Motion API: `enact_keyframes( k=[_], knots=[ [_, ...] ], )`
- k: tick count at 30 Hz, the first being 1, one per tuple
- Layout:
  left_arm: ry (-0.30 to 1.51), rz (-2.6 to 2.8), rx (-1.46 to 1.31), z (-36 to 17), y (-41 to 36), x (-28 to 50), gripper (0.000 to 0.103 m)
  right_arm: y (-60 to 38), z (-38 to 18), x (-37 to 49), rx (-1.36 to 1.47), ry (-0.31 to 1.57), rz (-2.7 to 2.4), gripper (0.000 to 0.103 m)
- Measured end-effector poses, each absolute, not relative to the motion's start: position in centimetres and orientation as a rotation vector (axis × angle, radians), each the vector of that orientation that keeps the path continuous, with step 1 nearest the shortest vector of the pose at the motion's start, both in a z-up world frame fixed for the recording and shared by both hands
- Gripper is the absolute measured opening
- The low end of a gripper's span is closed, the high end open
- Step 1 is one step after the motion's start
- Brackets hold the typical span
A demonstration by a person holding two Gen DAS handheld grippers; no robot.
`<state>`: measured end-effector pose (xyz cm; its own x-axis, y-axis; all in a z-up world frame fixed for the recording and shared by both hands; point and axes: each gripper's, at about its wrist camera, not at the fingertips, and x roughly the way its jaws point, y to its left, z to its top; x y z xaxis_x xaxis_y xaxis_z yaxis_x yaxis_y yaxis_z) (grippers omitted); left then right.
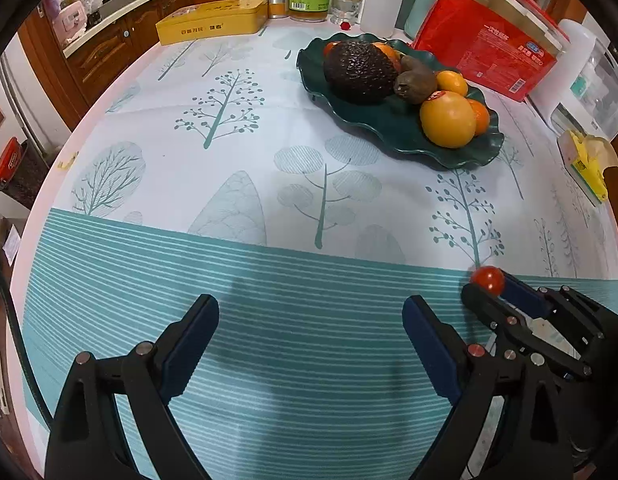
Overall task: Organize fruits
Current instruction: 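Grasp the cherry tomato with the right tool, then carry the cherry tomato over the green plate and lower it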
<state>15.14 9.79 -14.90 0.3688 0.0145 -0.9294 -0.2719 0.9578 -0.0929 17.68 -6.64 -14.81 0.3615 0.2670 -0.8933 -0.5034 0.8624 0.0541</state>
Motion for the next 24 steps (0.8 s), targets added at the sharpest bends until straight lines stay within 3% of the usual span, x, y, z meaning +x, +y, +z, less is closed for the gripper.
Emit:
enact_keyframes(
  k=[13,19,24],
  knots=[
    [1.156,0.170,-0.168,-9.5,8.6,12.8,0.093,-7.7,-11.1,15.6,-0.212,1.152,0.469,0.027],
    [1.076,0.156,-0.119,-3.1,9.8,14.2,0.093,-7.8,-3.8,16.6,-0.224,1.099,0.461,0.027],
    [0.968,0.166,-0.068,3.5,10.9,17.1,0.093,-7.4,5.5,19.4,-0.239,0.983,0.462,0.027]
  ],
)
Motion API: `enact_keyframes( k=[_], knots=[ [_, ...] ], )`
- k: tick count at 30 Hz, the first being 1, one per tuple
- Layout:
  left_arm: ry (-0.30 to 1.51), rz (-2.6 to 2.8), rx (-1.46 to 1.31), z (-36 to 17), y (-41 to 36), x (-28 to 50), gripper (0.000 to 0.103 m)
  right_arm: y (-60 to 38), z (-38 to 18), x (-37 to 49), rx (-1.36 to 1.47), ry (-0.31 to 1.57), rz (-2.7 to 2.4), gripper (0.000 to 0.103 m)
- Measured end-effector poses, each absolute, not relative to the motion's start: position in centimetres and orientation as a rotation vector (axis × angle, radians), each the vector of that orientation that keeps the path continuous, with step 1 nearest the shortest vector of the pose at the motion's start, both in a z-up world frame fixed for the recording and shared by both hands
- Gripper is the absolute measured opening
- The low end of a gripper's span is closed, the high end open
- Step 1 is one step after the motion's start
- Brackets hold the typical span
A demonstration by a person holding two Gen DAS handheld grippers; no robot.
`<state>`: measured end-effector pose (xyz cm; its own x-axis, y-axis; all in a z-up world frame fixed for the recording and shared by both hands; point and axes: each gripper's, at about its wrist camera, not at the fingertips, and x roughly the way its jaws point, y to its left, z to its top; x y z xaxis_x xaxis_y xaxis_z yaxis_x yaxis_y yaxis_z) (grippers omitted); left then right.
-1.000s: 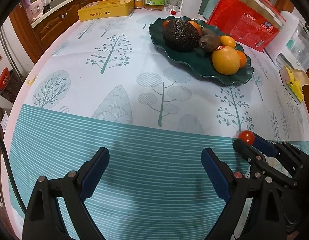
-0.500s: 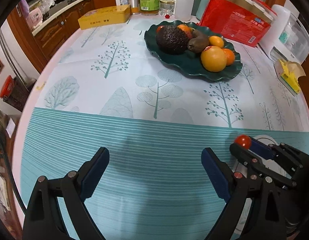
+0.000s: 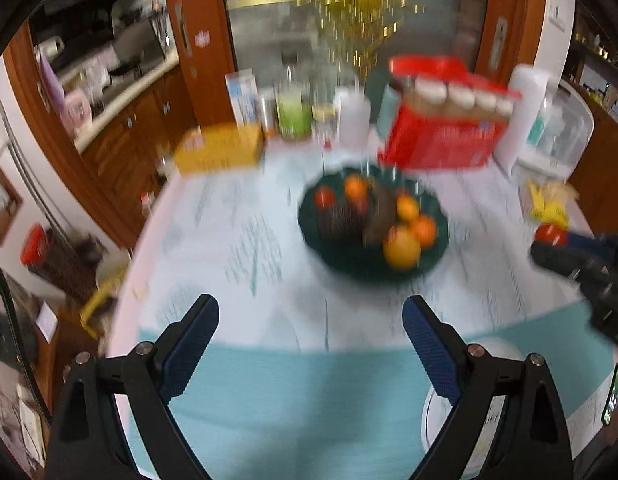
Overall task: Organize fruits
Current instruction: 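Carry the cherry tomato over the green plate and lower it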
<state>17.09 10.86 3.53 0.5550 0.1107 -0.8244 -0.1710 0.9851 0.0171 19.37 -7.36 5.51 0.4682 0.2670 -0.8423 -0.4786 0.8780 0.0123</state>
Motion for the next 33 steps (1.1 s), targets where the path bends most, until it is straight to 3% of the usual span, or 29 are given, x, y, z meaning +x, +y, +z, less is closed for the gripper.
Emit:
enact_keyframes(
  k=[5,10,25,33],
  knots=[
    [0.887,0.174,-0.001,8.6,11.2,21.7,0.096,-6.4,13.2,23.6,-0.244,0.840,0.442,0.027],
    [0.872,0.178,0.031,9.1,11.3,26.5,0.100,-5.4,13.8,28.2,-0.218,0.811,0.435,0.027],
    [1.102,0.138,-0.214,-5.9,13.9,37.2,0.101,-3.5,-5.4,39.2,-0.153,1.089,0.447,0.027],
    [1.142,0.147,-0.233,-10.4,14.4,39.1,0.102,-2.2,-10.5,41.0,-0.163,1.152,0.462,0.027]
  ],
)
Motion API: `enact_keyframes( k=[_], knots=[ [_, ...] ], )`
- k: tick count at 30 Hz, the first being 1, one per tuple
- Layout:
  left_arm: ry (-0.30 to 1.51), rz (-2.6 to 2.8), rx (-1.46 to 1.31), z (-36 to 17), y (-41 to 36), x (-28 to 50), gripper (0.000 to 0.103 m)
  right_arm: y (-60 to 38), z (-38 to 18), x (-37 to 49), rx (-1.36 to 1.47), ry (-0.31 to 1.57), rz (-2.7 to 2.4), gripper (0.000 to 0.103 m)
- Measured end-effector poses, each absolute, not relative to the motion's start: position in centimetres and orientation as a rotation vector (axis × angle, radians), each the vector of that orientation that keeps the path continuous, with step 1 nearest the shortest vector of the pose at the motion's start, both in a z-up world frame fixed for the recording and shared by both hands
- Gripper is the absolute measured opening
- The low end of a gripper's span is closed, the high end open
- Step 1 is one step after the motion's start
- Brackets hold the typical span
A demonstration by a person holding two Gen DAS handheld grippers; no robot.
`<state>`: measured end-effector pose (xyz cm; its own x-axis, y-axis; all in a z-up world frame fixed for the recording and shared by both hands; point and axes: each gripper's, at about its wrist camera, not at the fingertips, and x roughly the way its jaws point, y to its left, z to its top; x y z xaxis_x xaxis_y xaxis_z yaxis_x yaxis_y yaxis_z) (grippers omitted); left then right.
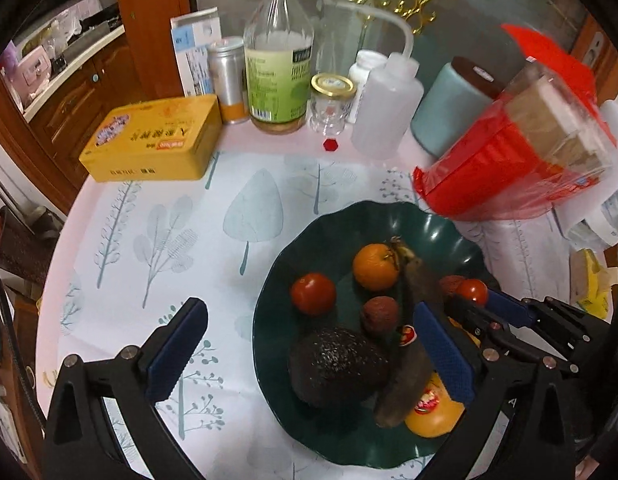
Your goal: Organize fruits
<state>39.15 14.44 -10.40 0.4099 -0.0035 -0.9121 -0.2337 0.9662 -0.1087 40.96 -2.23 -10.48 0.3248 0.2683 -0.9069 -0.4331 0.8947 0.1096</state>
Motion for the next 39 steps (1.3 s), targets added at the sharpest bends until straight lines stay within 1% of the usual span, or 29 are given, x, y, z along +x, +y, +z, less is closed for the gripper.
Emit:
enact_keyframes(
  k=[4,8,14,21,28,33,39],
  knots=[
    [1.155,0.140,-0.235,-11.5,14.5,39.2,0.102,-1.5,-11.4,40.9,-0.201,1.153,0.472,0.030],
    [1.168,0.132,-0.243,-11.8,14.5,39.2,0.102,-1.3,-11.5,40.5,-0.221,1.121,0.471,0.041],
    [1.161,0.123,-0.237,-11.1,14.3,38.6,0.102,-1.6,-10.9,40.3,-0.184,1.104,0.482,0.045],
    [1.148,0.115,-0.227,-9.4,13.6,37.0,0.102,-2.0,-10.2,39.1,-0.168,1.102,0.485,0.045],
    [1.115,0.107,-0.198,-6.1,12.6,33.4,0.102,-3.2,-8.4,36.5,-0.132,1.091,0.478,0.045],
    [1.083,0.099,-0.202,-3.1,11.9,29.0,0.102,-4.4,-6.5,33.4,-0.107,1.087,0.468,0.045],
    [1.043,0.053,-0.192,0.4,10.0,22.5,0.102,-6.9,-3.4,26.5,-0.087,1.056,0.464,0.045]
  ],
)
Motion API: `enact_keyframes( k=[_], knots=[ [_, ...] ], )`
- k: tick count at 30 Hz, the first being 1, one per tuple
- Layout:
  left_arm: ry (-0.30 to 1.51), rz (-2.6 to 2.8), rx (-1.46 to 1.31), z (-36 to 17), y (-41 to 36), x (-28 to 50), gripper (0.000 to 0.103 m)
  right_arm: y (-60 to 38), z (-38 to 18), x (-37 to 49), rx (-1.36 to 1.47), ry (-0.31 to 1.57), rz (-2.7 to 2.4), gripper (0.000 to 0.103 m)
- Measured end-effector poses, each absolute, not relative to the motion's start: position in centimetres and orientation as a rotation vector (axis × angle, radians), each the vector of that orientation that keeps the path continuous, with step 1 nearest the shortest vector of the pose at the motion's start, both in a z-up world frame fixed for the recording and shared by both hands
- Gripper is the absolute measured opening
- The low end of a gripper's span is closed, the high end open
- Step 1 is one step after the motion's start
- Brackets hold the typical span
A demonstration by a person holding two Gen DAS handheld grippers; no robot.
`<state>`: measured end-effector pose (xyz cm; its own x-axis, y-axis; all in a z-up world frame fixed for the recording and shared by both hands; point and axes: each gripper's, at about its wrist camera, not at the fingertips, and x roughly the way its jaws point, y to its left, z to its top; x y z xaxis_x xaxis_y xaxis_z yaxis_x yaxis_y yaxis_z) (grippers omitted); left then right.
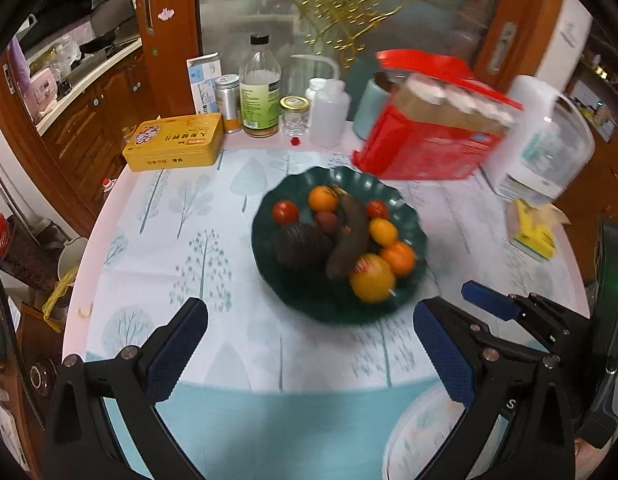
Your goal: Organize fruits
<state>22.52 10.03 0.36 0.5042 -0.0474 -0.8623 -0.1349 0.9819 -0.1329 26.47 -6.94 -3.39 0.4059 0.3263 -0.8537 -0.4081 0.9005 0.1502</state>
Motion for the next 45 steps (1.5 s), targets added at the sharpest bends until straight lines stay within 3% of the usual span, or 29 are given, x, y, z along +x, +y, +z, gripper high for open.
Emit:
enact_keyframes(
  k=[12,21,31,45],
  knots=[
    [0.946,-0.057,-0.158,6.1,4.8,8.2,0.102,-13.6,2.6,10.2,-0.037,1.004,0.429,0.045],
    [0.942,-0.050,-0.158,6.5,1.7,1.4,0.102,-17.7,4.7,1.3,-0.058,0.957,0.300,0.049],
    [0.850,0.063,-0.065,6.3,-2.9,-2.6,0.102,-21.0,5.8,-2.0,0.023,0.876,0.169,0.060],
    [0.936,0.122,-0.115,3.5,-5.6,-3.3,0.102,-23.5,3.7,-2.3,-0.027,0.884,0.182,0.060]
  ],
)
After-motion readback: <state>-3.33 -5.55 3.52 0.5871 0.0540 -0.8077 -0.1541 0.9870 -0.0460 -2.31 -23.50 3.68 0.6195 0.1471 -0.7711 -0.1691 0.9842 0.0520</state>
